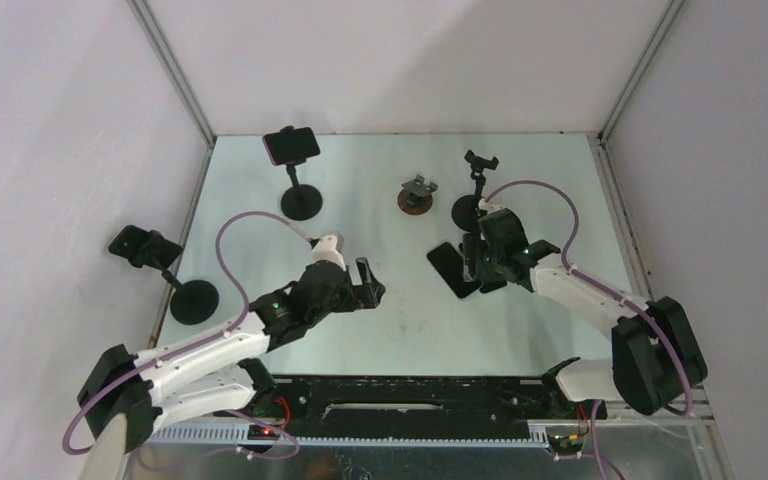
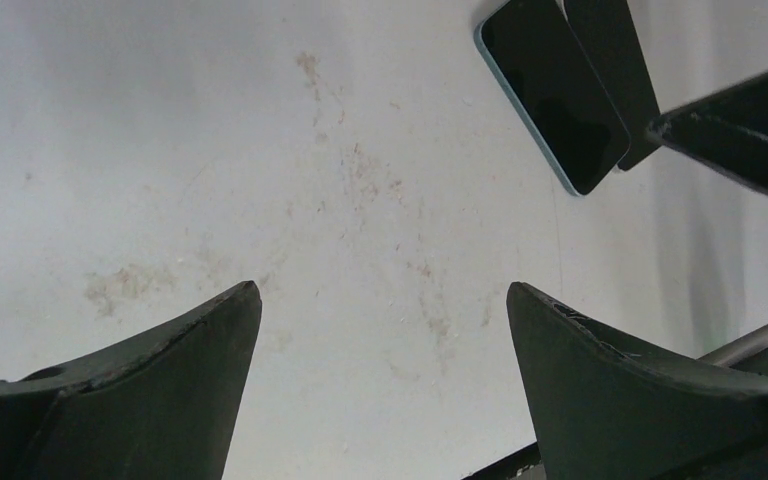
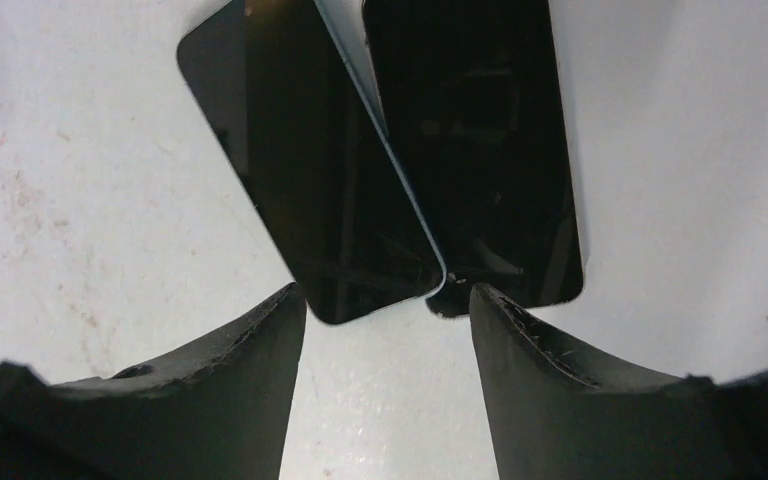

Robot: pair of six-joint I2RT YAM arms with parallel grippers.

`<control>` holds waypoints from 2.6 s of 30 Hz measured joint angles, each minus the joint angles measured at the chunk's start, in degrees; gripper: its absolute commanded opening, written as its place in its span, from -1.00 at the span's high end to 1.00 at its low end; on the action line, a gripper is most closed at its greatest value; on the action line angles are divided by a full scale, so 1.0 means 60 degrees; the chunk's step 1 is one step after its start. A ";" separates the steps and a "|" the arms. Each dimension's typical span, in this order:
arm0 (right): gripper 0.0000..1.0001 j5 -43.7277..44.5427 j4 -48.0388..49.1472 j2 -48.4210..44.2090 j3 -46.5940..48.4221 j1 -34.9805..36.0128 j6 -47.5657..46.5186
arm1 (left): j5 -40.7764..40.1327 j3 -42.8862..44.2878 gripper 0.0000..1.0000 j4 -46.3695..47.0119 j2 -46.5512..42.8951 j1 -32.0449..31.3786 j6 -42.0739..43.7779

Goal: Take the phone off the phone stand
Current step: Place the phone at the center of the board, then move the phone stand with the phone to the center of the board.

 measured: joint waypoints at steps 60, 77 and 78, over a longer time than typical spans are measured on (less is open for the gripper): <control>-0.29 0.0248 -0.0648 -0.2776 -0.0044 0.1333 -0.0149 | -0.0066 0.0372 -0.99 -0.0903 -0.1512 0.1548 0.0412; -0.29 0.0393 -0.2149 -0.4958 -0.0044 0.1821 0.0528 | 0.1927 0.4874 -0.99 -0.1774 -0.0197 0.6925 0.2284; -0.29 0.0397 -0.2175 -0.4969 -0.0044 0.1851 0.0539 | 0.2269 0.5005 -0.99 -0.1639 0.0000 0.7315 0.2291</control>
